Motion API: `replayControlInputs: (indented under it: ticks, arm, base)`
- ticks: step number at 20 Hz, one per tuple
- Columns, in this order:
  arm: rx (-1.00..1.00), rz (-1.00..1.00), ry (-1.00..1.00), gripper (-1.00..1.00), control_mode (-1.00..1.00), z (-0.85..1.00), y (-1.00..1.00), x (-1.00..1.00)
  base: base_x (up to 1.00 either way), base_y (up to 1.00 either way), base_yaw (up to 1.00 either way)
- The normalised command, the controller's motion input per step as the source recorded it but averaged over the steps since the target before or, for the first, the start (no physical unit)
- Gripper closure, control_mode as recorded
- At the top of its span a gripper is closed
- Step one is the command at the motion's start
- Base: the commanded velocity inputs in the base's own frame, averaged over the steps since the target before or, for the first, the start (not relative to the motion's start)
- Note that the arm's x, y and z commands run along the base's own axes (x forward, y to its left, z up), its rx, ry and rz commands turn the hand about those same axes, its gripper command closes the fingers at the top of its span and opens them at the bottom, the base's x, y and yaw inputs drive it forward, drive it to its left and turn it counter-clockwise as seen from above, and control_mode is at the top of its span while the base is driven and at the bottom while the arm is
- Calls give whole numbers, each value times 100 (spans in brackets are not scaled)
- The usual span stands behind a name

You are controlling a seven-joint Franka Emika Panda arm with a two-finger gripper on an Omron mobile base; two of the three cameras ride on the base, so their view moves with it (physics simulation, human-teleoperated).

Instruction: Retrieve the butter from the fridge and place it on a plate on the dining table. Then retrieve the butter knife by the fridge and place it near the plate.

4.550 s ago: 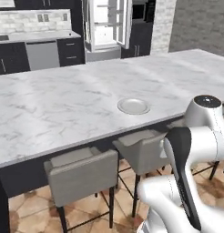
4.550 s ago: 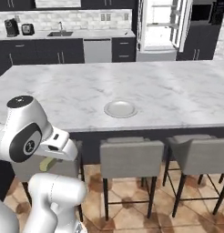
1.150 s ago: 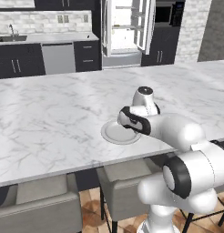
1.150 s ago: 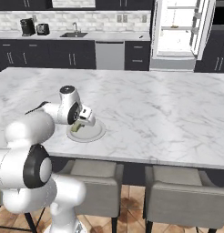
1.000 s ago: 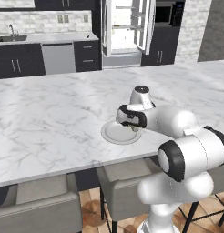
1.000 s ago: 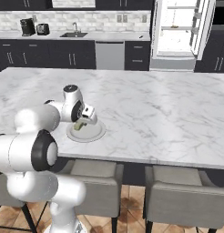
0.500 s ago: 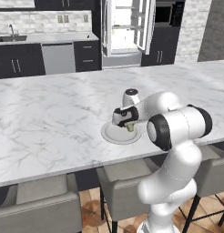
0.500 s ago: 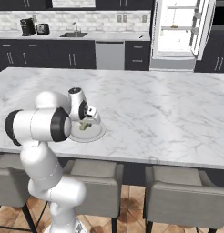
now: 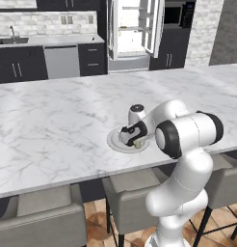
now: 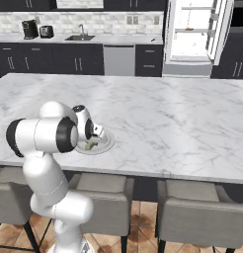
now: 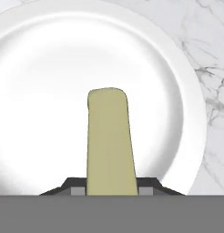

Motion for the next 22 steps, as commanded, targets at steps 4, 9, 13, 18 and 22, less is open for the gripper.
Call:
replayControlInputs:
  ticks: [4, 9, 13, 18, 22]
  arm:
    - [0, 0, -1, 100, -100, -13, 0, -4]
    - [0, 0, 0, 100, -100, -1, 0, 9]
    - [0, 0, 0, 100, -100, 3, 0, 21]
    - [-1, -3, 1, 100, -100, 8, 0, 30]
    - [0, -6, 0, 100, -100, 0, 0, 41]
  base:
    - [0, 0, 0]
    - [0, 0, 0]
    - [0, 0, 0]
    - [0, 0, 0]
    - [0, 0, 0]
